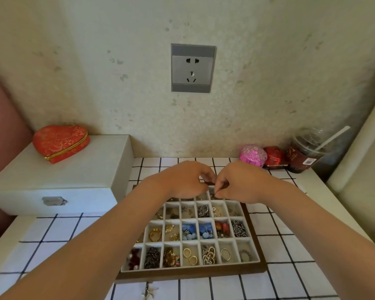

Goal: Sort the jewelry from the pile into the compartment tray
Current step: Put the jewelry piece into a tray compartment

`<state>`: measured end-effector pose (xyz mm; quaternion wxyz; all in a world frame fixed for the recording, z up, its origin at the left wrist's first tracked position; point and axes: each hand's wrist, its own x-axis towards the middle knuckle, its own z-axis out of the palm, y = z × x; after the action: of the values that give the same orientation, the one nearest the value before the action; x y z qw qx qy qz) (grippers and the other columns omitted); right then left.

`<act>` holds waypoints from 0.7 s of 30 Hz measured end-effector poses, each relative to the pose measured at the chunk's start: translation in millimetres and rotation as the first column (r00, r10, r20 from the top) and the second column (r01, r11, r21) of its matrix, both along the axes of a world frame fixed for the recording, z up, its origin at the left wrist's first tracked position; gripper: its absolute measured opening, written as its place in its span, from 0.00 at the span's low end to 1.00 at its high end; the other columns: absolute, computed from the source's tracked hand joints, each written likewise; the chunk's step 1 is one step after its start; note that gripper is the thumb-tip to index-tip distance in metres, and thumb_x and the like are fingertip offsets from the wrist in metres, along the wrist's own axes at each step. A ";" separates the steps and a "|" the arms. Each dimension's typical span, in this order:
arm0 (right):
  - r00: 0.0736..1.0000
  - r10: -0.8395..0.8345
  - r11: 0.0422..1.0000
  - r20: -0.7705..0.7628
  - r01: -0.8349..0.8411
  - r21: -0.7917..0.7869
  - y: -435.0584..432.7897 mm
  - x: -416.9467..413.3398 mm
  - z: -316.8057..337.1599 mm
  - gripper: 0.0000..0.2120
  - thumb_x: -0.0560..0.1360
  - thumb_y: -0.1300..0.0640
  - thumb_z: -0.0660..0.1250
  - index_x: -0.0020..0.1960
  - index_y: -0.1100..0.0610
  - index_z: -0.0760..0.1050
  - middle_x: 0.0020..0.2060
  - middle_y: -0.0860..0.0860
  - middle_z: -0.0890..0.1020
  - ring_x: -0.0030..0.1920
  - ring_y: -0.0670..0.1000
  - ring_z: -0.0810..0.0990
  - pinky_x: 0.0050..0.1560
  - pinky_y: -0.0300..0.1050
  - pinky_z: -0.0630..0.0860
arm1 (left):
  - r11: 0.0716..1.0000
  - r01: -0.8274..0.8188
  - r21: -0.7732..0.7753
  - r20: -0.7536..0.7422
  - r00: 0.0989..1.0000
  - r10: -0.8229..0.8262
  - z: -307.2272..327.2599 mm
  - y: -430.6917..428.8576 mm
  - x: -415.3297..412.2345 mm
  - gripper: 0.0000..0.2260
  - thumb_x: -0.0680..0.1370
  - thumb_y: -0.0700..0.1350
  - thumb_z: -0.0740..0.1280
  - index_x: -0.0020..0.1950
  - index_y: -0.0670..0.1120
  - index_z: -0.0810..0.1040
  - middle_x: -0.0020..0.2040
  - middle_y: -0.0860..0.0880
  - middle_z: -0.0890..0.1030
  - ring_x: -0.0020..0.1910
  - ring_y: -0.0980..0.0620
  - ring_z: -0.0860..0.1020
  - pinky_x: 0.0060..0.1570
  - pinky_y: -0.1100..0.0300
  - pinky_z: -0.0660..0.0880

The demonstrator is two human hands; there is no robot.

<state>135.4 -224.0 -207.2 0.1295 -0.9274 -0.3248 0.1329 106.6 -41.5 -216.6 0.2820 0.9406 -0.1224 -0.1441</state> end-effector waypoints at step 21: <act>0.998 -0.041 0.998 0.037 0.043 -0.046 2.8 -11.6 -0.2 0.07 0.75 0.54 0.69 0.44 0.49 0.86 0.38 0.42 0.85 0.39 0.42 0.81 0.46 0.48 0.81 | 0.996 -0.093 -0.017 0.198 0.976 0.094 -7.5 4.3 -29.3 0.09 0.79 0.44 0.65 0.54 0.56 0.82 0.55 0.56 0.77 0.57 0.55 0.74 0.56 0.60 0.70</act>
<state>123.9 -221.2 -207.4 0.1046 -0.9390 -0.3044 0.1209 77.4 -37.2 -224.1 0.2784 0.9539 -0.1061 -0.0356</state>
